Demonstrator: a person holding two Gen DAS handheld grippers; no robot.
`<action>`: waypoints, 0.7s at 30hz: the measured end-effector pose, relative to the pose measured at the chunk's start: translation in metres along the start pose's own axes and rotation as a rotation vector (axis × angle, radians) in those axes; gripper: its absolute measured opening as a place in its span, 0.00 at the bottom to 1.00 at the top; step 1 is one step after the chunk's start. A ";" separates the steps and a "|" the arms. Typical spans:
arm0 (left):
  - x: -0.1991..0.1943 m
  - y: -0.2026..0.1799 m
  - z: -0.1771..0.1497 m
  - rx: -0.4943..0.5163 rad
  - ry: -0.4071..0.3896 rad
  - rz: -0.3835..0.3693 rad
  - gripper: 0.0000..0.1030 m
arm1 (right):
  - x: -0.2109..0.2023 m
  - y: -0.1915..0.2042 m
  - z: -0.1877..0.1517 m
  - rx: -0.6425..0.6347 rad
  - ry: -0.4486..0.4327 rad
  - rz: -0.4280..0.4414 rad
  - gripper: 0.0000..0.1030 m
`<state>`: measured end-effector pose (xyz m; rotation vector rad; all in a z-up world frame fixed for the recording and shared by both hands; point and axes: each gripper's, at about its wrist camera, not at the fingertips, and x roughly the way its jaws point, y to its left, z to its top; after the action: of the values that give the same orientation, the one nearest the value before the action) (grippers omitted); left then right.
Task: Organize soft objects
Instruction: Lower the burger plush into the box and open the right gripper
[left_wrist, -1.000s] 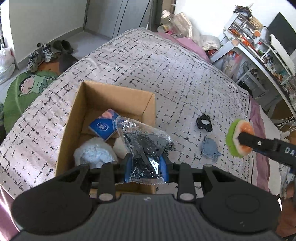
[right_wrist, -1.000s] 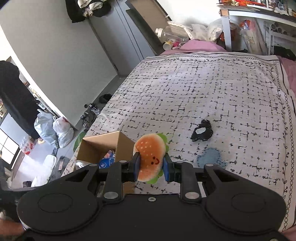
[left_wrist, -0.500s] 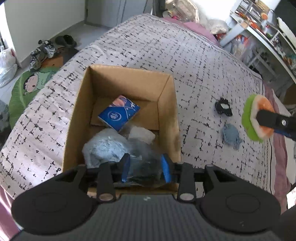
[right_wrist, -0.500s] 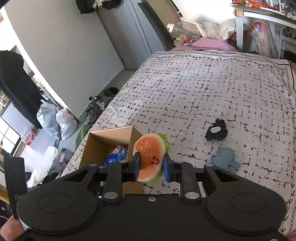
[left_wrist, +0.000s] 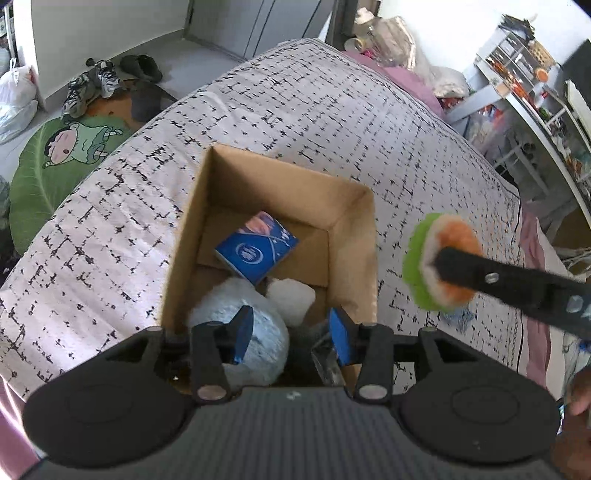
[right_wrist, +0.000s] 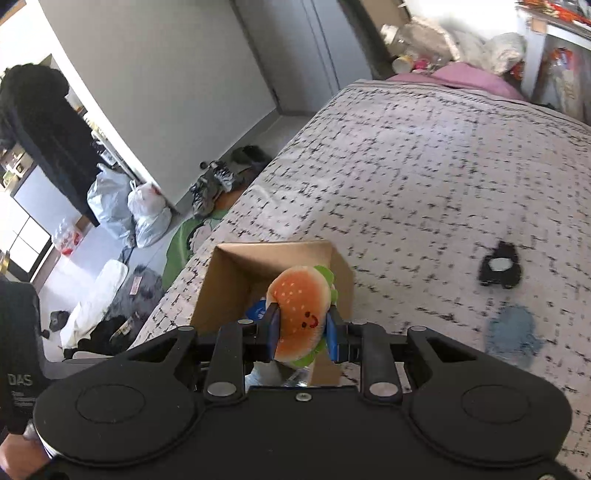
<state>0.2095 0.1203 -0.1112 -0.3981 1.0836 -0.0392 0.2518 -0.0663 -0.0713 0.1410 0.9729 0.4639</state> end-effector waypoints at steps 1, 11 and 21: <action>0.000 0.002 0.002 -0.006 0.000 0.000 0.43 | 0.006 0.002 0.000 0.004 0.011 -0.002 0.25; -0.005 0.025 0.013 -0.046 -0.004 0.012 0.49 | 0.041 0.005 0.010 0.062 0.059 0.022 0.26; -0.018 0.027 0.019 -0.058 -0.032 0.058 0.77 | 0.033 -0.003 0.015 0.106 0.023 0.034 0.45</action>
<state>0.2134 0.1546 -0.0973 -0.4184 1.0659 0.0499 0.2805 -0.0532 -0.0890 0.2483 1.0193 0.4456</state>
